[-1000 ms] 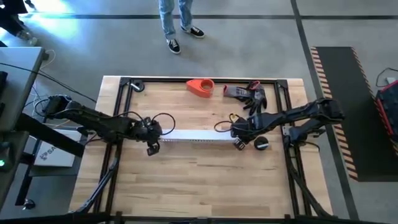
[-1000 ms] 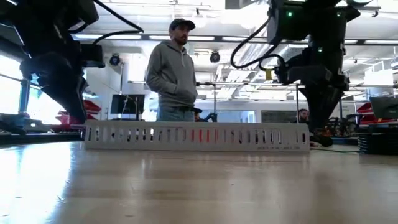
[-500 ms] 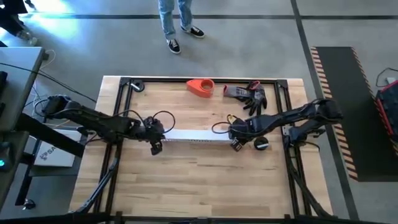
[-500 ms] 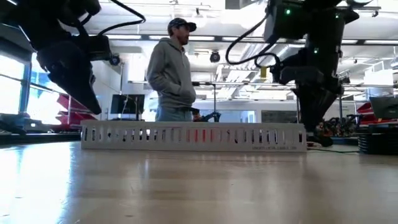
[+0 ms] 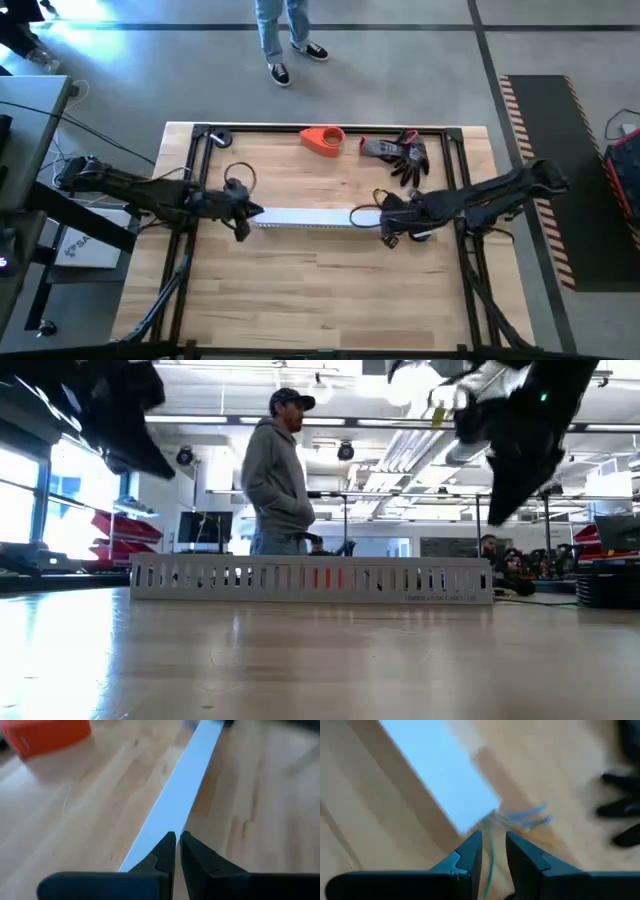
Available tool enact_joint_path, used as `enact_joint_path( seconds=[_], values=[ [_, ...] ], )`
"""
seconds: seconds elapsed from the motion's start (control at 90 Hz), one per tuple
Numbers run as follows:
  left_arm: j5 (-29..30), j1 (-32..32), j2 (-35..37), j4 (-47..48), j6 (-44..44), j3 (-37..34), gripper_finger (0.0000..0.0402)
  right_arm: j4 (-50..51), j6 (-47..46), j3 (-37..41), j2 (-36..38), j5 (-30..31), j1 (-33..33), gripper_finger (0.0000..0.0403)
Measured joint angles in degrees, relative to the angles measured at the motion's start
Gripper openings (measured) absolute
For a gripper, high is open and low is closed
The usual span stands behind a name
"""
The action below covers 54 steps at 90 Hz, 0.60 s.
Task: Ziptie cables
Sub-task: Return to Home Position
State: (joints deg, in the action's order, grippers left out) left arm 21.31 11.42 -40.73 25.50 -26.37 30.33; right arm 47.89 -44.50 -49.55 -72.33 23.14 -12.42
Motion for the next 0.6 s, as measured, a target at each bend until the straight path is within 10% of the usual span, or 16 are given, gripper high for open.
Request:
enact_joint_path(
  seconds=[0.333,0.6],
  values=[
    [1.52,-0.07,20.42,-0.19,6.07,-1.35,0.0009,-27.81,9.17,22.05,34.84,-0.69,-1.1,0.0071],
    [-2.28,-0.63,33.43,0.11,6.61,-7.12,0.0009,-45.76,19.33,32.97,47.58,-7.11,-1.1,0.0071]
  ],
)
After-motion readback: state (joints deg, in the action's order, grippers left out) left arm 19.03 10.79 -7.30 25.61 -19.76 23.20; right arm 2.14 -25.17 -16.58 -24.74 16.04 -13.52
